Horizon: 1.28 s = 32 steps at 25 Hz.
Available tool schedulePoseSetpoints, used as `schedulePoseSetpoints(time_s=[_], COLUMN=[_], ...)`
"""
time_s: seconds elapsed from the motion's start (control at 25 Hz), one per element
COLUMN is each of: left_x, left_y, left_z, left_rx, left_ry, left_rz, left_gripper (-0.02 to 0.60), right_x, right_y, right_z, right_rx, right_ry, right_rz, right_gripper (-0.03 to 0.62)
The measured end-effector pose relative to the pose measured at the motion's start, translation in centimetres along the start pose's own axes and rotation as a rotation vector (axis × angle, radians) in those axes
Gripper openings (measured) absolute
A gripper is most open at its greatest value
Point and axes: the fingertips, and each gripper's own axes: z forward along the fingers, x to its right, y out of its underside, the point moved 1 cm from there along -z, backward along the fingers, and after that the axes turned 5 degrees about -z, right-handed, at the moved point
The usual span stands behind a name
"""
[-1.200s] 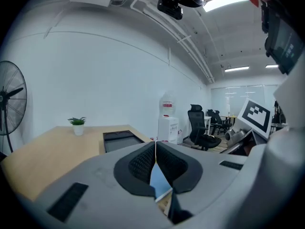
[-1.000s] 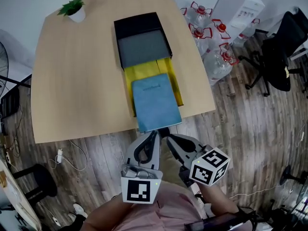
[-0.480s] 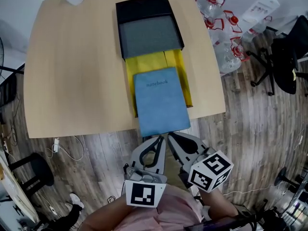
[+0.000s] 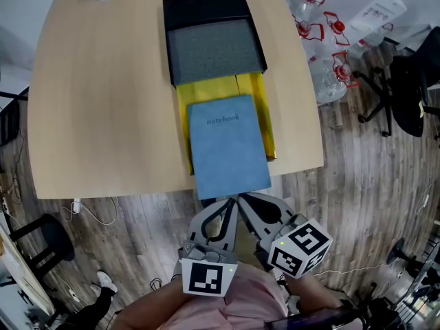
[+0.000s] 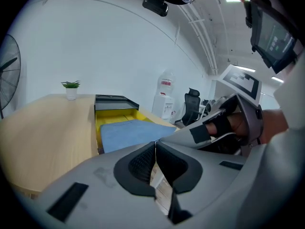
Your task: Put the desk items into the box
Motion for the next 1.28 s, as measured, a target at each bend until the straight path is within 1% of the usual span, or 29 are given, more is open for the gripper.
schedulePoseSetpoints(time_s=[0.36, 0.84, 1.0, 1.28], left_x=[-1.6, -3.5, -4.0, -4.6], left_y=[-0.2, -0.8, -1.3, -1.7], left_z=[1.8, 3.7, 4.3, 4.7], left_rx=[0.001, -0.02, -0.008, -0.007], left_ry=[-0.034, -0.08, -0.091, -0.106], left_rz=[-0.007, -0.059, -0.067, -0.089], left_gripper=[0.014, 0.014, 0.014, 0.014], right_x=[0.9, 2.0, 2.5, 2.9], right_y=[-1.4, -3.5, -4.1, -4.0], right_z=[1.0, 2.7, 3.2, 4.1], right_rx=[0.009, -0.007, -0.007, -0.04], right_ry=[0.002, -0.024, -0.027, -0.032], right_rz=[-0.006, -0.013, -0.003, 0.003], right_gripper=[0.002, 0.002, 0.002, 0.002])
